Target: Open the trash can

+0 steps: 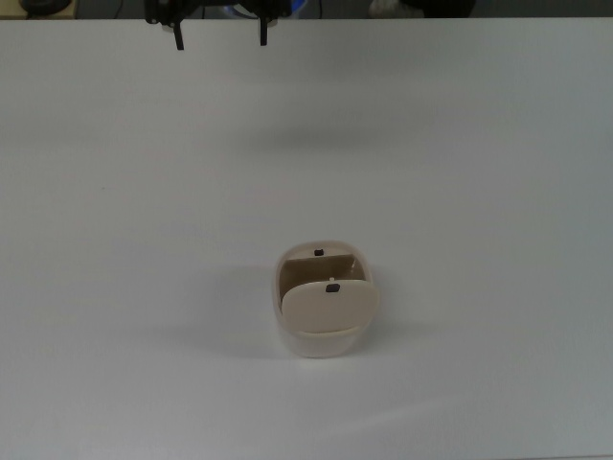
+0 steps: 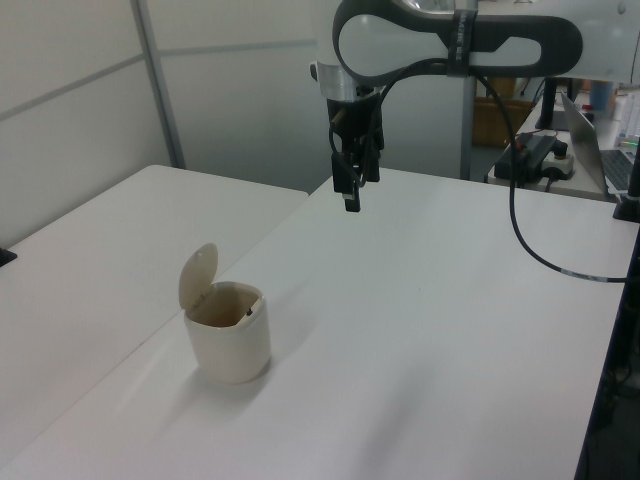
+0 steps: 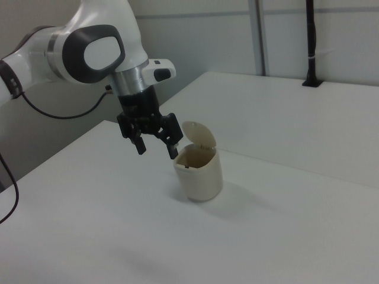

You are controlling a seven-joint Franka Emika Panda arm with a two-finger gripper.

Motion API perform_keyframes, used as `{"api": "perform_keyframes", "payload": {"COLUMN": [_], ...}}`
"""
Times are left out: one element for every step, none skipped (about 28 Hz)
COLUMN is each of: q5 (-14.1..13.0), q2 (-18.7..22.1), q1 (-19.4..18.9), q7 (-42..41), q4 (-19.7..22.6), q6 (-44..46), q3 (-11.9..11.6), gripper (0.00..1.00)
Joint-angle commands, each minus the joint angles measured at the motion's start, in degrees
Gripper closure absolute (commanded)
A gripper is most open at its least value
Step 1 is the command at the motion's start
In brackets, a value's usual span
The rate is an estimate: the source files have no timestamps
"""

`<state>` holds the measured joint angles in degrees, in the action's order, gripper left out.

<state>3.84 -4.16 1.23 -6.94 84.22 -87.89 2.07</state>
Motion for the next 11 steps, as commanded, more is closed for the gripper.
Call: {"api": "perform_keyframes", "payload": {"q5": [0.38,0.30,0.21,0.12,0.12,0.03,0.03,0.03,-0.06,-0.23,-0.41], "q2": [0.29,0.38,0.29,0.29,0.20,0.20,0.20,0.20,0.20,0.20,0.20], "q1": [-0.35,-0.35,-0.35,-0.35,-0.35,-0.35,-0.35,-0.35,-0.35,-0.35,-0.35], "q7": [0.60,1.56,2.62,4.37,5.00,5.35,5.53,5.53,5.53,5.53,5.53], "q4": [-0.02,-0.02,-0.02,-0.02,-0.02,-0.02,-0.02,-0.02,-0.02,-0.02,0.06], "q6": [-0.78,-1.14,-1.31,-1.49,-1.58,-1.75,-2.02,-2.02,-2.02,-2.02,-2.02], "q3": [-0.66,-0.66,-0.66,-0.66,-0.66,-0.66,-0.66,-0.66,-0.66,-0.66,-0.66], "gripper": [0.00,0.00,0.00,0.00,0.00,0.00,0.00,0.00,0.00,0.00,0.00]}}
